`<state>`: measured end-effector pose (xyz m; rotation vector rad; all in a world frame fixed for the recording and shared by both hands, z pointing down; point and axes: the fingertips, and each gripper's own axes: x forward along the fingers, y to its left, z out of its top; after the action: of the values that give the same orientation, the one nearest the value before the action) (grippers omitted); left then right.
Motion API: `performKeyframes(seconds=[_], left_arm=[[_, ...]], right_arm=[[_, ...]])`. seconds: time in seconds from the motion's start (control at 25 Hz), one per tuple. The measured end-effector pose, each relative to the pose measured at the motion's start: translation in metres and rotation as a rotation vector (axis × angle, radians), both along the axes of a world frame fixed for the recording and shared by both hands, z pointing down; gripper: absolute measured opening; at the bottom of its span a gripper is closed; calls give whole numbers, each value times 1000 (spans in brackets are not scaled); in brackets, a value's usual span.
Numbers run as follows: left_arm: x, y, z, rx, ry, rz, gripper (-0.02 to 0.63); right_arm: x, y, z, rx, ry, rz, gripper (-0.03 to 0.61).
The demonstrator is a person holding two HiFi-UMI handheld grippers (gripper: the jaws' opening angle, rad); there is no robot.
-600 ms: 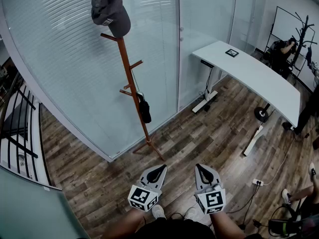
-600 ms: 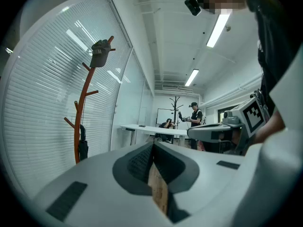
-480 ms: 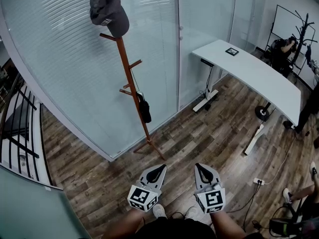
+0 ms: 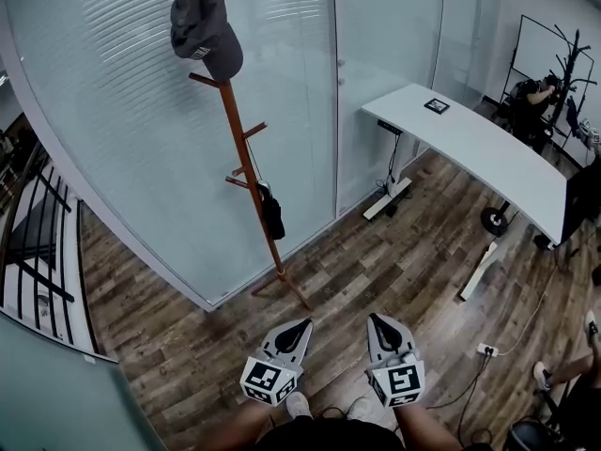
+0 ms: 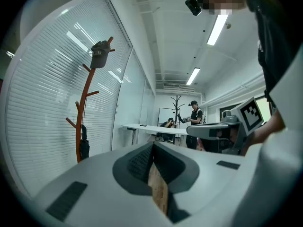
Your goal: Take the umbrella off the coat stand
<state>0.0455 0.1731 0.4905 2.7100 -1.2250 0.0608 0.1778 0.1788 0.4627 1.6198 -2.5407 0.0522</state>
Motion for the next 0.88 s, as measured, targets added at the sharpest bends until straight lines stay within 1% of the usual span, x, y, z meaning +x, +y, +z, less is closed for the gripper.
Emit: performKeyframes(seconds=[0.16, 0.32, 0.52, 0.68, 0.88], left_arm=[[0, 2, -1, 2, 6, -3, 14], [-9, 6, 1, -5, 11, -11, 14], [-37, 3, 10, -26, 10, -22, 14], [-62, -3, 16, -39, 12, -24, 14], [-80, -16, 19, -41, 14, -14, 14]], right_arm=[[1, 2, 3, -8, -7, -6, 6], [-9, 3, 7, -44, 6, -28, 6], [-41, -9, 12, -63, 17, -57, 6], [-67, -20, 19, -72, 0, -66, 6], [-81, -35, 23, -85, -3, -45, 6]])
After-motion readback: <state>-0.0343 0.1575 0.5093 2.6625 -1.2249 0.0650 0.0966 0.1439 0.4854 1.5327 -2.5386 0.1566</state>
